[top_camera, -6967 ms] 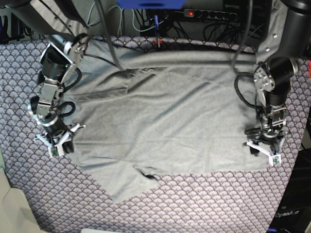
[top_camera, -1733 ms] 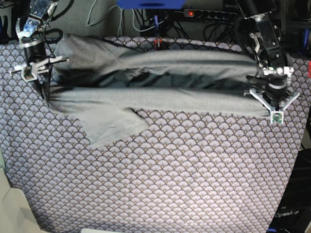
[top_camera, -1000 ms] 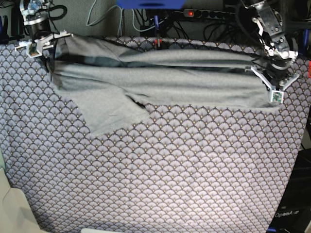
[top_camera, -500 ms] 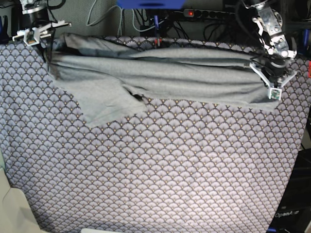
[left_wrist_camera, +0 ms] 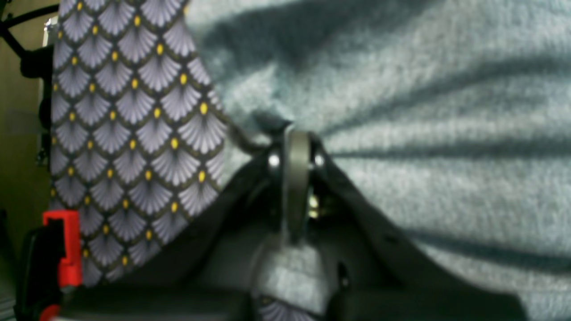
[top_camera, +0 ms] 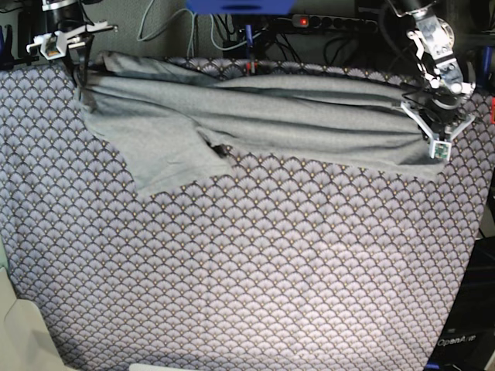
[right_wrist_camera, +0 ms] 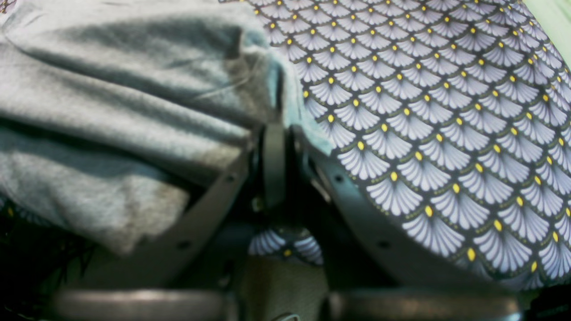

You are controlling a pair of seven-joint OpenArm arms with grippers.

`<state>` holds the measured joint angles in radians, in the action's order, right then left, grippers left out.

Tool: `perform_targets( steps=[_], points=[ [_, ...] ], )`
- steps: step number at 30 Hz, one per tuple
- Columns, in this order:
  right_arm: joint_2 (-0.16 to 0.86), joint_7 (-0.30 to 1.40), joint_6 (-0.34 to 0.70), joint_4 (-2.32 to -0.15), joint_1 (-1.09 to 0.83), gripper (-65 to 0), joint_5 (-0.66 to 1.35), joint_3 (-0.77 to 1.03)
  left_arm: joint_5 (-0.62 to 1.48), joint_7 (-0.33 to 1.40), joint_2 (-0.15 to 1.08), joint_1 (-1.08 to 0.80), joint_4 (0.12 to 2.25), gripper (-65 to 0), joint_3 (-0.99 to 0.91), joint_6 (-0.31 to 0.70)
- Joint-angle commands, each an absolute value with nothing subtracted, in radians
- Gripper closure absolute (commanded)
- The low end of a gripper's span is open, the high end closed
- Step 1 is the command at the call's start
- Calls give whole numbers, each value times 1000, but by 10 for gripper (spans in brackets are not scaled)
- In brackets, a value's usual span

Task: Fold the T-shirt properly
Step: 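Lower the folded layer and open the right gripper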

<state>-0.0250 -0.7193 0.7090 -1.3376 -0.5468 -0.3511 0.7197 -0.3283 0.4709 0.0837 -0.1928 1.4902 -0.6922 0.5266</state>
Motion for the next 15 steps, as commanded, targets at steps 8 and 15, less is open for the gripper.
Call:
perform_targets(
  steps=[8, 15],
  points=[
    [-10, -748, 698, -1354, -558, -135, -328, 731, -343, 495, 93, -196, 1503, -172, -697, 518],
    [-7, -748, 698, -1354, -530, -164, -326, 777, -341, 495, 91, -196, 1504, -249, -697, 519]
  ],
)
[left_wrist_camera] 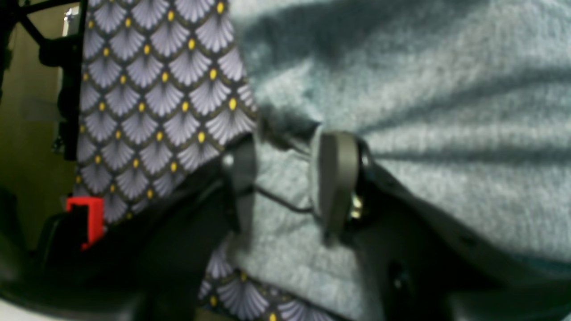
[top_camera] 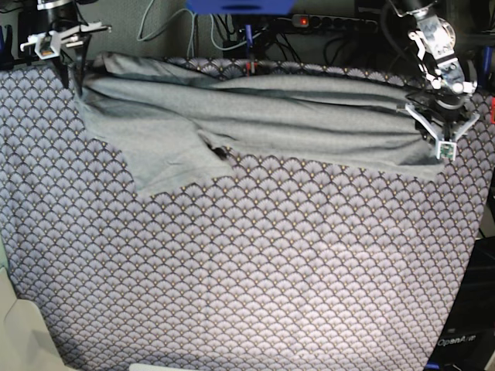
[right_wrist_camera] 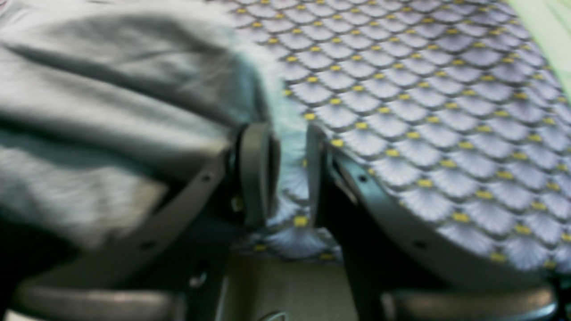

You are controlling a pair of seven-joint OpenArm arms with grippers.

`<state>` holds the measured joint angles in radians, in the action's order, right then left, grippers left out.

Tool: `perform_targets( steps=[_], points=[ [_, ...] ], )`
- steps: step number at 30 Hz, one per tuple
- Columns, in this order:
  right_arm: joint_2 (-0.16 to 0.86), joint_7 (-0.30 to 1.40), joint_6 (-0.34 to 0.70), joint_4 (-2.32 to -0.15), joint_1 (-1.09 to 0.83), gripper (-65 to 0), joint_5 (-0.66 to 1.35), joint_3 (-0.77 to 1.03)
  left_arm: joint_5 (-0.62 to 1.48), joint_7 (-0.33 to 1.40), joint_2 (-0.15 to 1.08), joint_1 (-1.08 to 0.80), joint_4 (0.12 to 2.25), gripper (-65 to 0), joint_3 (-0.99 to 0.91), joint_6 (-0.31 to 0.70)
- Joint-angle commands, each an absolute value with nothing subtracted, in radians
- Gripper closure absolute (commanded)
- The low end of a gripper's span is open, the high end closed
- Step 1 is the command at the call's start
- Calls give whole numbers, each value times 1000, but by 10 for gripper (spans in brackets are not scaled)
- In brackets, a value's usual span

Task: Fold the T-shirt properly
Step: 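Lower the folded layer and open the right gripper, then move the right gripper back onto the folded shirt's corner and grasp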

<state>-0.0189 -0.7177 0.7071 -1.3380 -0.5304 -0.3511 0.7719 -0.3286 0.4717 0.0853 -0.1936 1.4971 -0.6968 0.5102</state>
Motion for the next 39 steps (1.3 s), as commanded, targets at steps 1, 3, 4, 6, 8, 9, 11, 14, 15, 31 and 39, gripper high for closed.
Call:
perform_targets(
  steps=[1, 3, 4, 6, 8, 9, 11, 14, 15, 31, 39],
  points=[
    [-7, -748, 698, -1354, -521, -166, -326, 800, -340, 495, 91, -193, 1504, -250, -697, 519],
    [-7, -748, 698, -1354, -493, -166, -326, 839, -340, 495, 90, -191, 1523, -251, -697, 519],
    [-7, -748, 698, -1354, -483, -166, -325, 858, -338, 495, 88, -191, 1543, -251, -697, 519],
    [-2, -750, 698, -1354, -461, -166, -325, 894, -338, 495, 79, -191, 1573, -251, -697, 519],
    [-2, -750, 698, -1354, -440, -165, -325, 918, -338, 495, 71, -191, 1601, -252, -697, 519],
    [-1, -750, 698, -1353, -427, -163, -325, 935, -338, 495, 70, -191, 1610, -252, -697, 519],
    [-1, -750, 698, -1353, -400, -163, -325, 961, -338, 495, 70, -191, 1618, -252, -697, 519],
    [-1, -745, 698, -1351, -348, -163, -325, 997, -338, 495, 70, -189, 1615, -252, -697, 519],
    [-1, -745, 698, -1351, -331, -163, -325, 1000, -338, 495, 70, -189, 1613, -252, -697, 519],
    [-39, -742, 698, -1307, 1, -162, -326, 952, -340, 503, 68, -191, 1604, -252, -697, 519],
    [-47, -739, 698, -1185, 31, -167, -455, 944, -340, 504, 68, -191, 1604, -252, -697, 518]
  ],
)
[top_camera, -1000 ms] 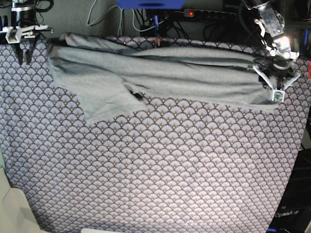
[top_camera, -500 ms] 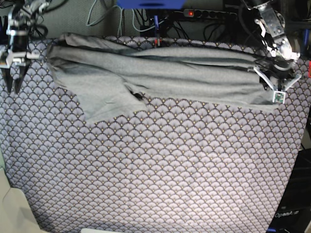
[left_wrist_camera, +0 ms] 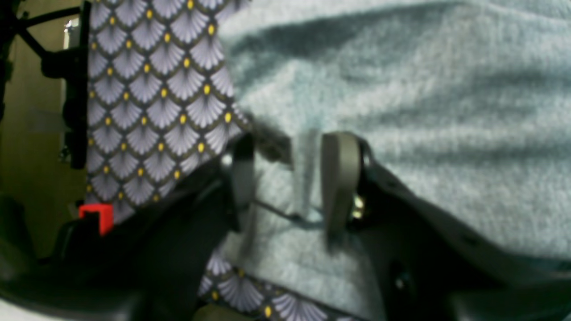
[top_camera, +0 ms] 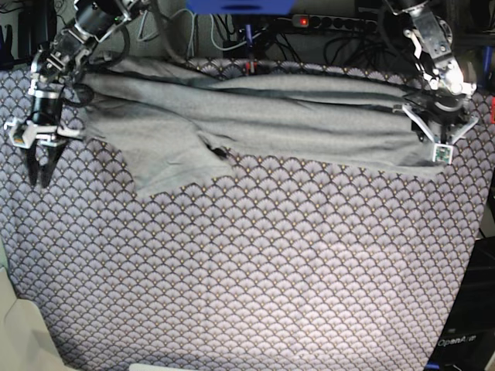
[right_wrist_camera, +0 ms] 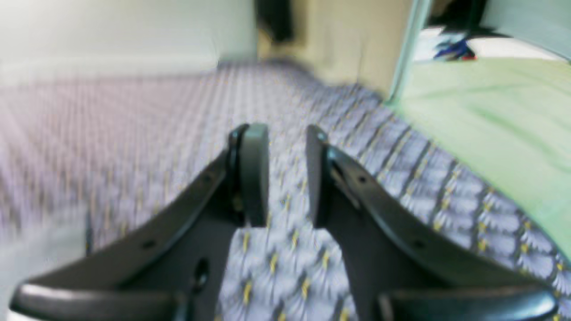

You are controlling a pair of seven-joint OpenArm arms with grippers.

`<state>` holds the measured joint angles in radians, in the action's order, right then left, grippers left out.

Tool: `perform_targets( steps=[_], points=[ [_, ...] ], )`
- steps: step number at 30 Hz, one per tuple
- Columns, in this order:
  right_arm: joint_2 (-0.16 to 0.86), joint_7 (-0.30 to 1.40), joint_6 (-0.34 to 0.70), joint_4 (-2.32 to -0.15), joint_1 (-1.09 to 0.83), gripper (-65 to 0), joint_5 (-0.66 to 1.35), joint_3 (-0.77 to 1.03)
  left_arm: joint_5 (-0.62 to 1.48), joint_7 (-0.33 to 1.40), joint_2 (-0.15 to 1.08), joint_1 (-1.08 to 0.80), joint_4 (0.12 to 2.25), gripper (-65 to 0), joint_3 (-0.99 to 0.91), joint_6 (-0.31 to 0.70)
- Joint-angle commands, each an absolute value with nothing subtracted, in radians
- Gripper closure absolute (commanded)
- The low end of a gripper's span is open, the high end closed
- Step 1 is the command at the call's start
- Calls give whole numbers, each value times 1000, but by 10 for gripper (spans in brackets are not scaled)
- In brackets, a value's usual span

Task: Fold the T-shirt properly
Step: 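Move the right gripper back onto the folded shirt's corner and grasp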

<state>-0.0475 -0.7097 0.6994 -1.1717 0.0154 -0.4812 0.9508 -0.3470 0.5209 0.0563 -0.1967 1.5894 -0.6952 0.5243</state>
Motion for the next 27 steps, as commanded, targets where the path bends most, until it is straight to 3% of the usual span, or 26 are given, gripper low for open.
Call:
perform_targets(
  steps=[1, 8, 16, 27],
  points=[
    [-62, -737, 698, -1185, 31, -167, -509, 934, -340, 504, 68, -191, 1604, -252, -697, 518],
    [-122, -645, 698, -1167, 30, -167, -745, 837, -341, 503, 47, -189, 1604, -252, -696, 518],
    [-116, -553, 698, -1170, 10, -167, -751, 684, -341, 501, 47, -188, 1604, -252, -694, 518],
    [-35, -415, 698, -1165, -45, -167, -751, 484, -341, 499, 47, -188, 1604, -252, -696, 518]
  ],
)
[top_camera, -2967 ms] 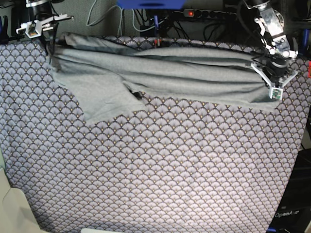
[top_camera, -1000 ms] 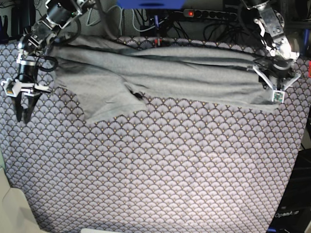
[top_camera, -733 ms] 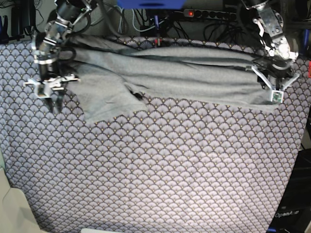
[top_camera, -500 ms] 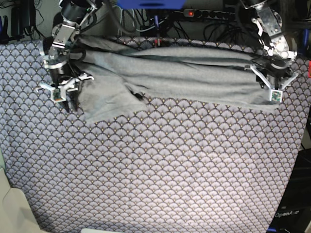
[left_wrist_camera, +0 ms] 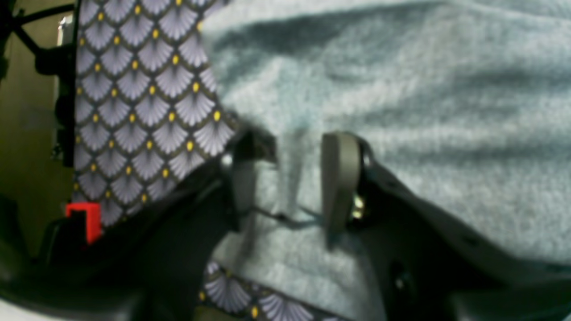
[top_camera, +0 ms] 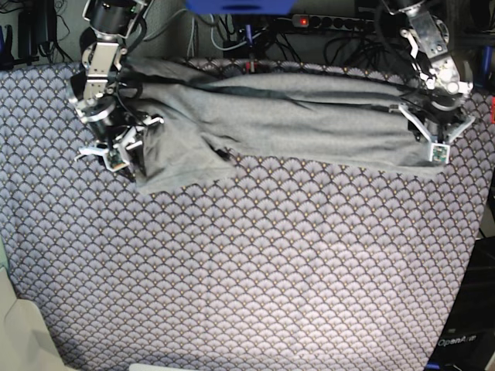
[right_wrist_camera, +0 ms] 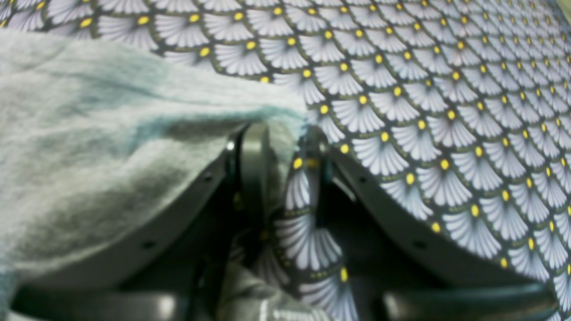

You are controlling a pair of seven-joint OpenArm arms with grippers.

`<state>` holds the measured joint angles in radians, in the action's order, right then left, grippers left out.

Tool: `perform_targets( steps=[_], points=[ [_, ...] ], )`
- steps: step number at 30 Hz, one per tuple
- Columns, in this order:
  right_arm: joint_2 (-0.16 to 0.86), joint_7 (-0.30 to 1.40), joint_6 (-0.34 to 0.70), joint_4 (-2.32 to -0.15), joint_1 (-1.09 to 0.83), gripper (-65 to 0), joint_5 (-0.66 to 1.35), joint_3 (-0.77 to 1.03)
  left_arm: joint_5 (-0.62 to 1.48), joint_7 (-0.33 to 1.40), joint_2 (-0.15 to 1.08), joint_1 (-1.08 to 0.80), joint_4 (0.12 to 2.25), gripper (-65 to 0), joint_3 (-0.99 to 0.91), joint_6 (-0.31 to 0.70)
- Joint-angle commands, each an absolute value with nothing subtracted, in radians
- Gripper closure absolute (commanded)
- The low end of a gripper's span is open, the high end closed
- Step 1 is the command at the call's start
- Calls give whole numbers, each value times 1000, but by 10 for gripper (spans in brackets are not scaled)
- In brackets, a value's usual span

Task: Fold the T-shirt properly
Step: 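Move the right gripper back onto the folded shirt's corner and grasp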

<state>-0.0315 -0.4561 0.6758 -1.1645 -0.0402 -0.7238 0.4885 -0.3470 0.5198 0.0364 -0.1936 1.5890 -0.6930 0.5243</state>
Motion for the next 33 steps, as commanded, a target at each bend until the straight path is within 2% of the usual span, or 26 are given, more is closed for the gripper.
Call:
perform_targets(
  steps=[1, 12, 21, 27, 33],
  points=[
    [-28, -406, 698, -1165, -56, -167, -751, 466, -341, 499, 47, -189, 1604, -252, -696, 518],
    [27, -358, 698, -1167, -61, -167, -753, 433, -341, 496, 47, -189, 1604, -252, -696, 518],
    [19, -361, 698, -1451, -139, -167, -740, 429, -341, 496, 47, -189, 1604, -252, -696, 518],
    [13, -361, 698, -1643, -199, -167, -605, 418, -341, 496, 47, -189, 1604, -252, -696, 518],
    [15, -321, 698, -1676, -202, -168, -605, 338, -341, 496, 45, -189, 1604, -252, -691, 518]
  ],
)
